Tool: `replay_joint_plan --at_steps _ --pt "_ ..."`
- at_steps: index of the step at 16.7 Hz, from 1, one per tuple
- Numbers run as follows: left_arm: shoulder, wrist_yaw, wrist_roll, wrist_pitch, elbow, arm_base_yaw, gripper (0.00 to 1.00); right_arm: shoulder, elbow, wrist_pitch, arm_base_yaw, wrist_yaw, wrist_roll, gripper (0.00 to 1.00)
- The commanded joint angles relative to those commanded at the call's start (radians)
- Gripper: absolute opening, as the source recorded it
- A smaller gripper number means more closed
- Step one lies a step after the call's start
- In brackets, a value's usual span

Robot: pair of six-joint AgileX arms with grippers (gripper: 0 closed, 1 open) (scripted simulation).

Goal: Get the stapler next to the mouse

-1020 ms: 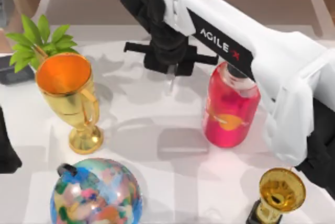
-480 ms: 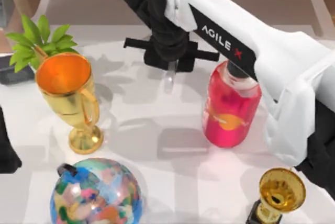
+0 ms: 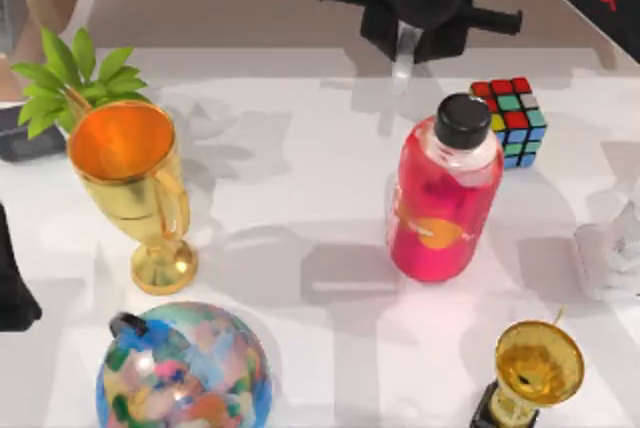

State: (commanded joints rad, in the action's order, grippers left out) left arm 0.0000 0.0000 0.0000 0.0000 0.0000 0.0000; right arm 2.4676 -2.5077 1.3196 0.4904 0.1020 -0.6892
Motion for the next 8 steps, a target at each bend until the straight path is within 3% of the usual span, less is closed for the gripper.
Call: replay_joint_plan --at_steps 8 --pt "0.000 0.000 0.000 0.000 0.000 0.000 1.00 -0.459 0.469 -0.188 -0.417 -0.188 0.512 0.00"
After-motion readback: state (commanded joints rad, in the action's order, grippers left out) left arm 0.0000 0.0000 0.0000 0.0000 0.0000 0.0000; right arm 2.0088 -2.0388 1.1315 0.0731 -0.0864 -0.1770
